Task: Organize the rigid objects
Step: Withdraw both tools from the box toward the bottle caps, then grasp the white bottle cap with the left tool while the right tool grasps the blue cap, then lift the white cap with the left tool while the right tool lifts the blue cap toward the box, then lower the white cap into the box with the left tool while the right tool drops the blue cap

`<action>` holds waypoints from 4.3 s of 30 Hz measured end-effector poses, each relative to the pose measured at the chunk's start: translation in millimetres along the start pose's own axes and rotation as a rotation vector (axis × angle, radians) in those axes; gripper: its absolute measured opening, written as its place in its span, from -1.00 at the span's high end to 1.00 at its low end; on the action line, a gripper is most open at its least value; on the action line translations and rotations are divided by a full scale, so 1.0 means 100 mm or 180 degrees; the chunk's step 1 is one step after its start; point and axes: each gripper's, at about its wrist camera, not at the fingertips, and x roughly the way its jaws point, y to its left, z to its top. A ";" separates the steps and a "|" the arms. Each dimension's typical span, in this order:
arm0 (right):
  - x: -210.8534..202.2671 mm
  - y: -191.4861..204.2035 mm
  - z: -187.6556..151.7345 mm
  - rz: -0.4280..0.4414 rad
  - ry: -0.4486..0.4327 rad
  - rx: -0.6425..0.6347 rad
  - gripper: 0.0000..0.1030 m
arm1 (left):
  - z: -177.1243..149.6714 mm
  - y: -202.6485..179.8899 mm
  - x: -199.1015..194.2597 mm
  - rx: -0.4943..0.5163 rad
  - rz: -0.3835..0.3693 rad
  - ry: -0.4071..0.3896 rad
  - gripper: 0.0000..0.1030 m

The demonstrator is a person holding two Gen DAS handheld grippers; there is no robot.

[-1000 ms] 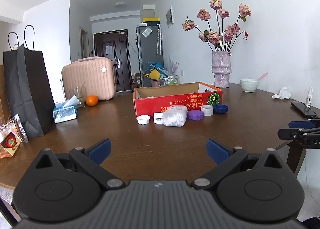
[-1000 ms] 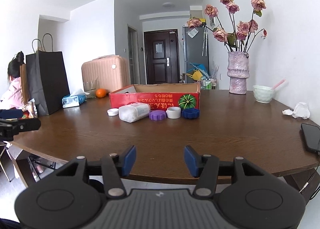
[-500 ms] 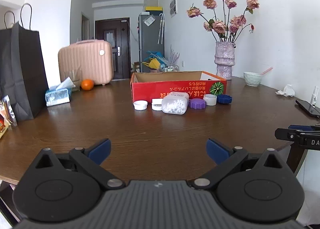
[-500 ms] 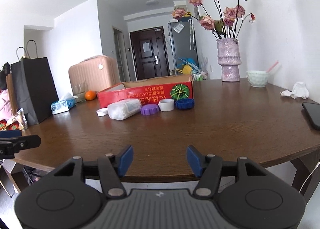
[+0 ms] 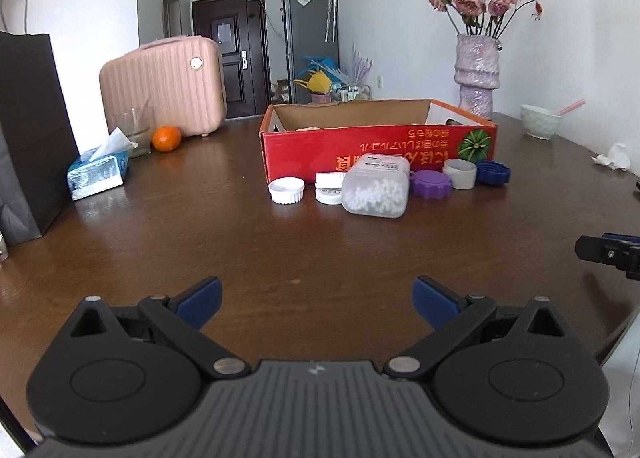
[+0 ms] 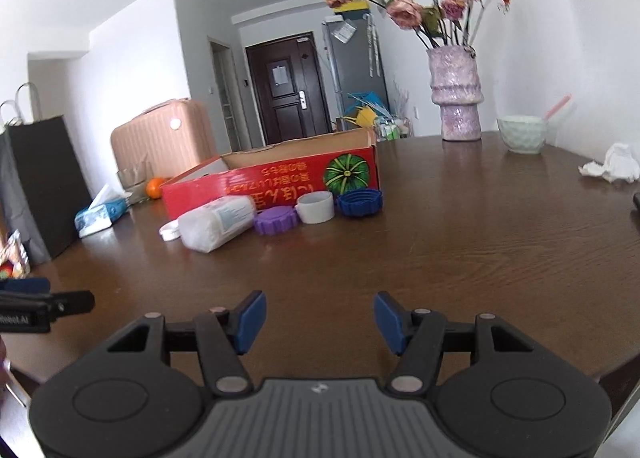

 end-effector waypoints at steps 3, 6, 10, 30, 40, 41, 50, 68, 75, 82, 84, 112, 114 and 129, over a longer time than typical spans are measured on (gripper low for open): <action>0.15 -0.05 0.09 -0.0053 0.0035 0.0034 -0.15 | 0.11 0.05 0.19 -0.0026 0.0036 0.0052 -1.00; 0.29 -0.09 0.20 -0.0108 0.0042 0.0027 -0.15 | 0.22 0.16 0.37 -0.0089 0.0123 0.0089 -1.00; 0.53 -0.11 0.38 -0.0181 0.0146 -0.0114 -0.17 | 0.38 0.31 0.65 -0.0135 0.0255 0.0161 -1.00; 1.85 -0.30 0.99 -0.0289 0.0588 -0.0392 -0.17 | 0.77 0.52 1.62 -0.0243 -0.0095 0.0466 -0.46; 1.99 -0.31 1.04 -0.0233 0.0643 -0.0450 -0.16 | 0.86 0.48 1.82 -0.0243 -0.0177 0.0487 -0.01; 2.00 -0.32 1.05 -0.0235 0.0644 -0.0449 -0.16 | 0.86 0.48 1.84 -0.0265 -0.0179 0.0504 0.05; 1.87 -0.32 1.04 -0.0231 0.0616 -0.0412 -0.03 | 0.84 0.50 1.64 -0.0331 -0.0128 0.0438 0.21; 0.16 -0.09 0.63 -0.0113 0.0211 -0.0282 -0.03 | 0.46 0.31 0.09 -0.0341 -0.0121 0.0114 0.20; -0.41 -0.02 0.53 -0.0045 0.0049 -0.0302 -0.03 | 0.31 0.23 -0.36 -0.0292 -0.0093 -0.0005 0.20; -0.76 0.06 0.54 0.0016 -0.0140 -0.0365 -0.03 | 0.27 0.22 -0.72 -0.0307 -0.0080 -0.0160 0.20; -0.83 0.08 0.55 0.0020 -0.0193 -0.0383 -0.03 | 0.29 0.23 -0.80 -0.0315 -0.0077 -0.0212 0.20; 0.15 0.12 1.34 0.0031 -0.0321 -0.0633 -0.03 | 1.12 0.22 0.10 -0.0123 -0.0129 -0.0400 0.20; 0.34 0.13 1.42 0.0036 -0.0293 -0.0634 -0.03 | 1.20 0.24 0.26 -0.0113 -0.0140 -0.0385 0.20; 1.87 0.29 2.07 0.0274 -0.0204 -0.0736 -0.03 | 1.94 0.31 1.55 0.0036 -0.0215 -0.0346 0.19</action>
